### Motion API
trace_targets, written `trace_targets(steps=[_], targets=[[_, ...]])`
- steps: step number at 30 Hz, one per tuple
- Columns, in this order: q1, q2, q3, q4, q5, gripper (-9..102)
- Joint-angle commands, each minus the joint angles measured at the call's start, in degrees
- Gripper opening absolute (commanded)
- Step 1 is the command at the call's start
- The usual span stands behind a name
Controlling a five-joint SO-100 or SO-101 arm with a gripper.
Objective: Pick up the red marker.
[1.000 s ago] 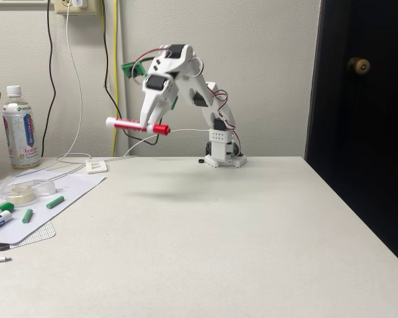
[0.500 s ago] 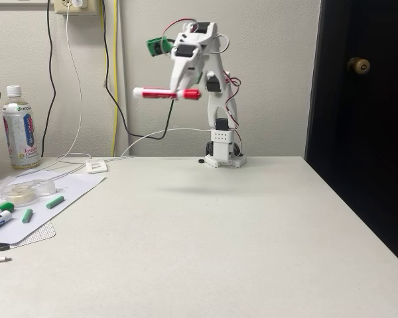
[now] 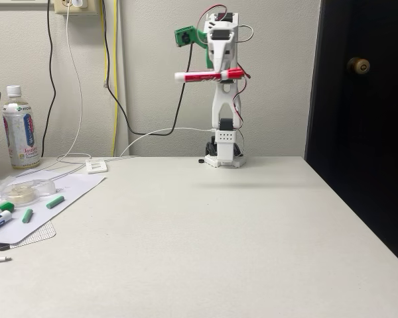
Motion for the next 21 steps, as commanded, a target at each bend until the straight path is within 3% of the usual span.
trace_targets(steps=[1, 16, 21], targets=[[-2.29, 4.13, 0.35, 0.09, 0.62, 0], [-4.31, 20.04, 10.02, -0.09, 1.05, 0], [-3.6, 32.61, 24.79, -6.77, 0.97, 0]])
